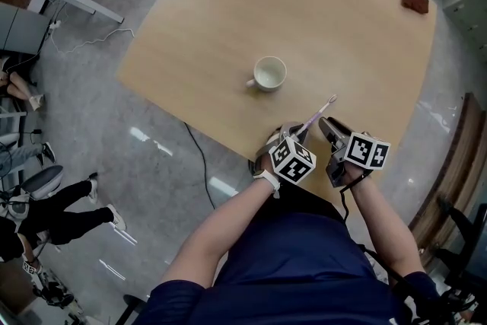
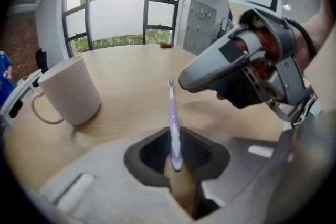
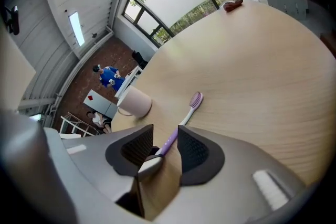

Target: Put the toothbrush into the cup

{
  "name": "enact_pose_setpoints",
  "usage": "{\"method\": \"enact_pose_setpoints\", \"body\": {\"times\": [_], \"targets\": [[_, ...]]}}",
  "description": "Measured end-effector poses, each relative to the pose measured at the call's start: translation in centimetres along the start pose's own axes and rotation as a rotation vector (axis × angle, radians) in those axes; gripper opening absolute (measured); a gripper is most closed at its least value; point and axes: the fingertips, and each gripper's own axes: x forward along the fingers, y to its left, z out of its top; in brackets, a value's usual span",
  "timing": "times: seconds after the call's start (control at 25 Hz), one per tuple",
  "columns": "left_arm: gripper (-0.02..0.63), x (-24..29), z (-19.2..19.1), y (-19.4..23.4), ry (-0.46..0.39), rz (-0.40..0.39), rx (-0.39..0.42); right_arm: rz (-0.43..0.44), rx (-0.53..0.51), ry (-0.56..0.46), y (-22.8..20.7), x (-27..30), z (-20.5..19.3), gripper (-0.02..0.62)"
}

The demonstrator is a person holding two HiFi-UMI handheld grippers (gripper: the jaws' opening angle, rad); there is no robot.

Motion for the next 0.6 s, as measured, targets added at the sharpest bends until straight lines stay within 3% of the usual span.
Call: {"method": "enact_pose_setpoints", "body": {"times": [0.32,0.6], "targets": [[0.064,-1.8,0.9,0.4,-0.091,-0.004,-0.049,0.046,0.071,-0.011,0.0,0.0,-0.1,0.153],[0.064,-5.8,2.6,0.8,-0.214,0.022,0.025,0.191,0.102,-0.076,2.7,-0.6,1.7,0.161]]}}
